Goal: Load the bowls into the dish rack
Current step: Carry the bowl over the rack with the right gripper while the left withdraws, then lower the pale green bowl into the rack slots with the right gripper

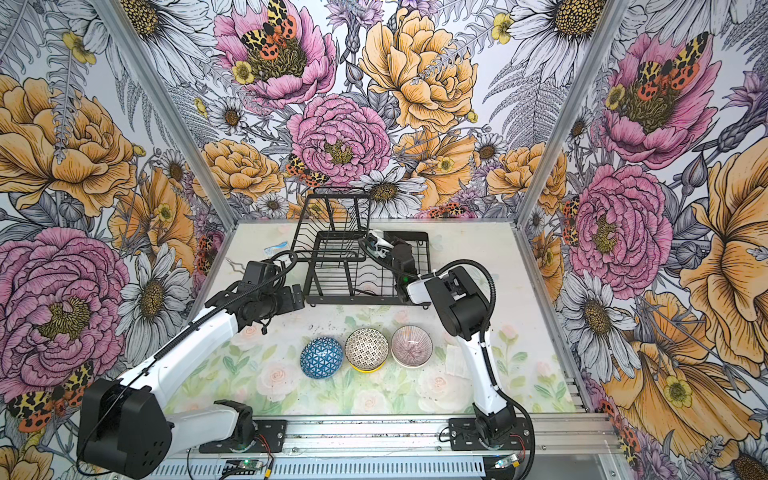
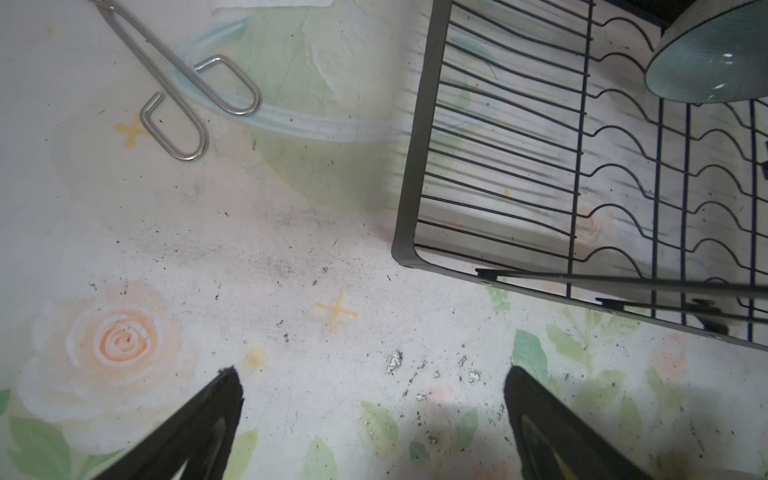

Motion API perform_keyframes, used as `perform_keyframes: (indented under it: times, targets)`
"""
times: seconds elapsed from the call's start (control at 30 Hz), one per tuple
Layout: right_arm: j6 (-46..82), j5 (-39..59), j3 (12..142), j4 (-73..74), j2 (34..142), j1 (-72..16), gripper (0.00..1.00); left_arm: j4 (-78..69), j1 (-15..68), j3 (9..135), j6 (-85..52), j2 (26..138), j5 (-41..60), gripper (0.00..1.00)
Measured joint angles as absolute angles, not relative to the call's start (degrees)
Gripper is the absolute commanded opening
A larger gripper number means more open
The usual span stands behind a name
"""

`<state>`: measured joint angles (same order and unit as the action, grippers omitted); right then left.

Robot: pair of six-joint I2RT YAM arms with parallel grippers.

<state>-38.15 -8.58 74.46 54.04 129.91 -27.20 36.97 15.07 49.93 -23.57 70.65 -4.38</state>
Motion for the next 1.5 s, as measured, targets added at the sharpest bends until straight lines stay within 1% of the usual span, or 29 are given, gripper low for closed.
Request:
perform_keyframes:
  times: [0.53,1.0,1.5]
  targets:
    - [-37.0,-9.0,74.3,55.4,131.8,-28.7,0.0,36.6,15.6,50.7,-23.6,71.9,-4.1,0.99]
    - [-37.8,-12.4,74.8,59.9,133.7,-28.9,0.0,36.5,16.0,50.7,-23.6,72.6,-3.5,0.99]
    - [-38.7,-12.8,75.3,60.1,134.7,-29.1,0.0,36.1,16.4,50.7,-23.6,73.4,-3.3,0.99]
